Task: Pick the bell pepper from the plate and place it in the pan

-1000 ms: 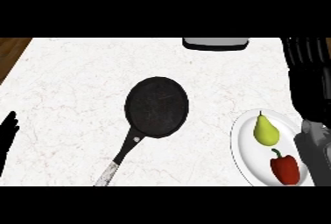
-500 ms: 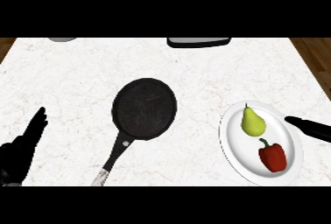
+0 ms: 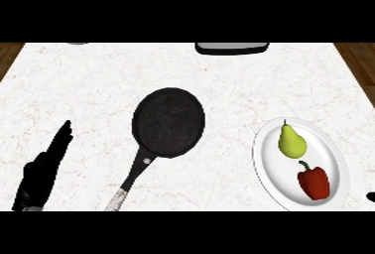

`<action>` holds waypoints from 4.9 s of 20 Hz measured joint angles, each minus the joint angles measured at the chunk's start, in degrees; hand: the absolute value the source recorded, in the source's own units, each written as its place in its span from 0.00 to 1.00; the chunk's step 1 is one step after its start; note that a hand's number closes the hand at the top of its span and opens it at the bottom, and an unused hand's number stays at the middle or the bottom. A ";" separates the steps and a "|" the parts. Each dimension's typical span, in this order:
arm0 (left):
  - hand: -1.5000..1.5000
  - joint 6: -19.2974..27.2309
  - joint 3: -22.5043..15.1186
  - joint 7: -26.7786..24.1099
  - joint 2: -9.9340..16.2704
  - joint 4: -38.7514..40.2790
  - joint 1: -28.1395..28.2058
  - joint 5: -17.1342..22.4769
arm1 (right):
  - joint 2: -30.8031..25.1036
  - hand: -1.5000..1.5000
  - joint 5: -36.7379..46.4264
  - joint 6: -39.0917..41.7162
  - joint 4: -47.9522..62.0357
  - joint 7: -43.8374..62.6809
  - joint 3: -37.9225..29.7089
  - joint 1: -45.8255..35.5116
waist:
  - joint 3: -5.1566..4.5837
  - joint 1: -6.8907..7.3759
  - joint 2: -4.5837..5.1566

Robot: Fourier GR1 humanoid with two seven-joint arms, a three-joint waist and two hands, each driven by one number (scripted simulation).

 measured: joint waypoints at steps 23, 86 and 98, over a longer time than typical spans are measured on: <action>0.50 -1.86 -0.76 5.76 -3.73 -3.99 -2.77 -5.04 | -7.56 0.00 -6.50 26.16 -5.71 35.26 10.47 -21.50 | 0.15 3.63 0.58; 0.50 -8.53 6.11 5.56 -10.97 -4.42 -1.06 -12.35 | 11.92 1.00 12.67 27.45 12.69 36.63 26.16 -25.27 | -0.92 2.32 -0.19; 0.50 -9.40 7.89 4.84 -10.66 -4.11 0.11 -12.04 | 16.14 1.00 45.26 16.80 -6.84 41.73 36.53 -18.62 | -0.08 1.87 -0.14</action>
